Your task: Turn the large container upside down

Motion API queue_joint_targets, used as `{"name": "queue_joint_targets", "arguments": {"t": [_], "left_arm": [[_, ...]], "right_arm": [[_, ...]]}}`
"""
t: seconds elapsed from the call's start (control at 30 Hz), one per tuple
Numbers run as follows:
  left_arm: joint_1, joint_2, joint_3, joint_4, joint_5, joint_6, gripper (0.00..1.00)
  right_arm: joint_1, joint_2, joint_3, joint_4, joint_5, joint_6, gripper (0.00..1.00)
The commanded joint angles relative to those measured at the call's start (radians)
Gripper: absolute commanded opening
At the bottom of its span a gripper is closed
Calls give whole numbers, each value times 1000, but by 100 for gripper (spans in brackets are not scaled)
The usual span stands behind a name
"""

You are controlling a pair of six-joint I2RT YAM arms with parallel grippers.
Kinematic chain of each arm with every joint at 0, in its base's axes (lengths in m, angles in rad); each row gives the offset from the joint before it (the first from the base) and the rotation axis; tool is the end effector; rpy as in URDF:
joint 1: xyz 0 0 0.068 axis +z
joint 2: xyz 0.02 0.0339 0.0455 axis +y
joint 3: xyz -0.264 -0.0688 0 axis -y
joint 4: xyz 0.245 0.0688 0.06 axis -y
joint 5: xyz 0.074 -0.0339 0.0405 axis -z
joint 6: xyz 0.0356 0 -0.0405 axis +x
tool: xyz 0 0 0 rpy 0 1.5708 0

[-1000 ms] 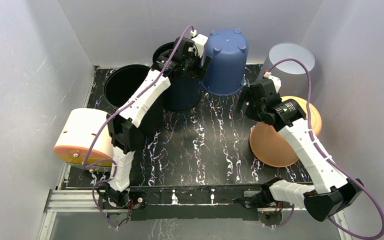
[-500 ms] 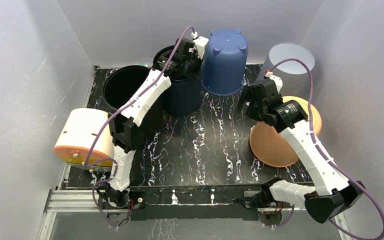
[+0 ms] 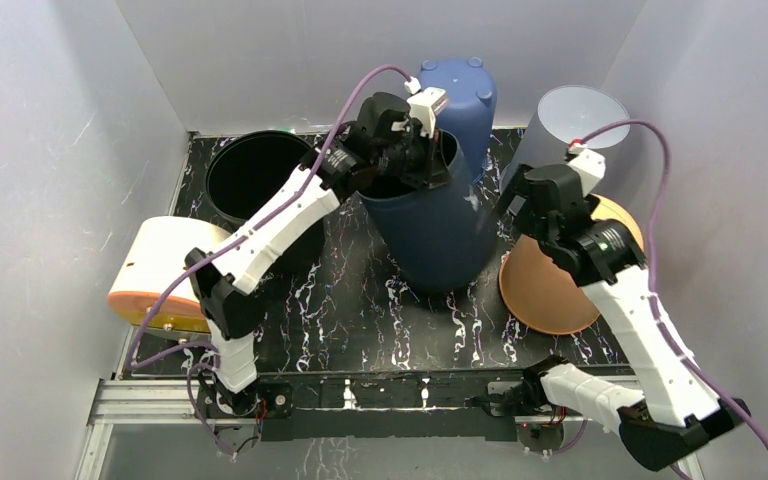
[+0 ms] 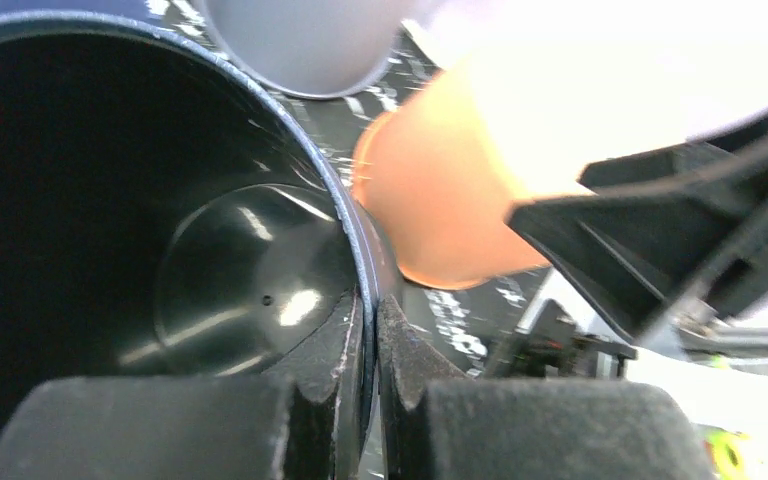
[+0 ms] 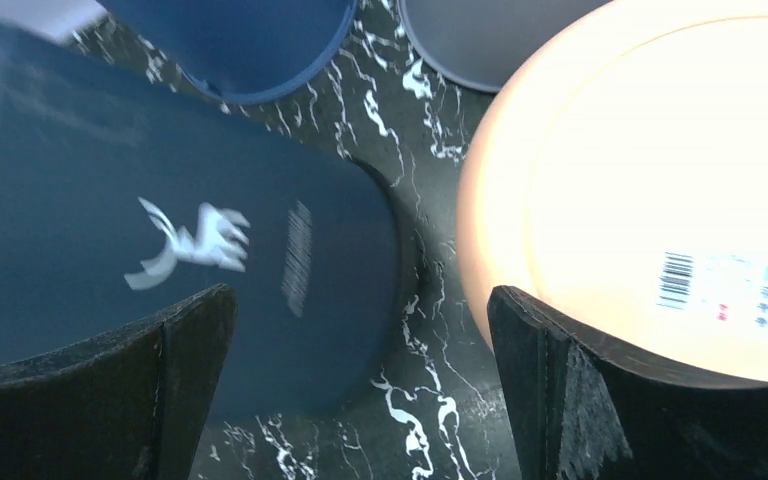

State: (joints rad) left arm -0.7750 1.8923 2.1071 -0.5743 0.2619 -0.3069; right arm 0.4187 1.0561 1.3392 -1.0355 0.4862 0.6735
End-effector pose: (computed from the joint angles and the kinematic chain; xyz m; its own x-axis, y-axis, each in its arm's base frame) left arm 0.3018 -0.3085 0.4367 -0.4961 0.0774 -0.8648 0.7334 0.5705 -0.3696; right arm 0.1763 0.0602 0.3973 -0.5178 0.3731 -0.7698 0.3521 0.9131 0.2058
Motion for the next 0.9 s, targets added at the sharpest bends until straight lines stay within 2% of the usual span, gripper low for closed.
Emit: {"name": "queue_joint_targets", "arguments": {"t": [0.0,0.13,0.27,0.37,0.63,0.87], "left_arm": [[-74,-182,-51,153,58,-152,0],[-60,-293,-201,245,83,-237,0],[45,-370,-382,359,227,-378,0],[105,-434,-521,427,279,-449,0],[209,-518,-658,380,247,-437,0],[269,-519,-721,363,232,-412,0]], "right_arm": [[-2,-137,22,86,120,33,98],[-2,-196,-14,92,139,27,98],[-1,-188,-4,76,116,16,98],[-1,-170,-2,98,53,-9,98],[-1,-129,-49,174,-138,-38,98],[-2,-126,-145,232,-373,53,98]]}}
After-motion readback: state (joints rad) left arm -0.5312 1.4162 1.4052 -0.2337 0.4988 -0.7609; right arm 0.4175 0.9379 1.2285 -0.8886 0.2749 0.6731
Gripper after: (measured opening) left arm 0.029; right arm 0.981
